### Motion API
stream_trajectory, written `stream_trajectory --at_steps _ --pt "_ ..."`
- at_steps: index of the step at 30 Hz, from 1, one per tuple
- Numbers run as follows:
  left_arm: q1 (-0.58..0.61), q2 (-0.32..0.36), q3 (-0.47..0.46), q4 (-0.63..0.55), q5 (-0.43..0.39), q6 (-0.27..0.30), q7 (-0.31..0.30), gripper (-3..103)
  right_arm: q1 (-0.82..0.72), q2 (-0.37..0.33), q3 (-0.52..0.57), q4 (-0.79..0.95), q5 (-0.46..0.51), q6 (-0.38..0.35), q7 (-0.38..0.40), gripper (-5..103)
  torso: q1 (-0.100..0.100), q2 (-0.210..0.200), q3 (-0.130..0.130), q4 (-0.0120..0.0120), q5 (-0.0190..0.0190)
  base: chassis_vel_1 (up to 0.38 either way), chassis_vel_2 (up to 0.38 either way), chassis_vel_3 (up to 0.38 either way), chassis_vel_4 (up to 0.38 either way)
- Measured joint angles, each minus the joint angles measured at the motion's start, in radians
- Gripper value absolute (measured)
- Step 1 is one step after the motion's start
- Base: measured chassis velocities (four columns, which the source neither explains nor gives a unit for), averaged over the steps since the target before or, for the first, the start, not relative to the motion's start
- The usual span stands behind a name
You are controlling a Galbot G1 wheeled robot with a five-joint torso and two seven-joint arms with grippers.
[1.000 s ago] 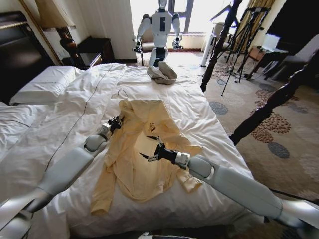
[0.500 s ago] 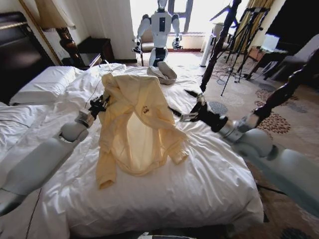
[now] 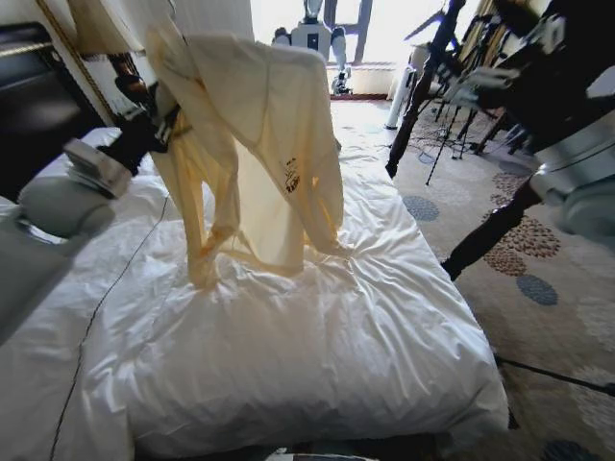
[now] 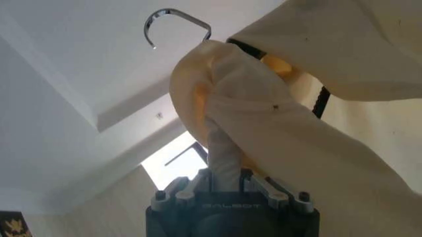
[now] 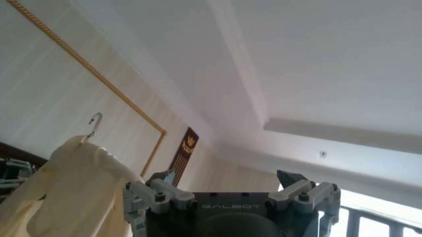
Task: Pick up the clothes from the bed and hang them on the clothes hanger.
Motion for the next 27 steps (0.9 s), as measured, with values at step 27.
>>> stream_trajectory --at_steps 27 --pt "-0.044 0.295 -0.022 -0.071 -0.041 -0.023 0.096 21 0.12 -0.112 -0.002 0.082 0.161 -0.062 -0.089 100 0.0 0.0 0.0 0.0001 -0.0001 0.0 0.0 0.0 0.0"
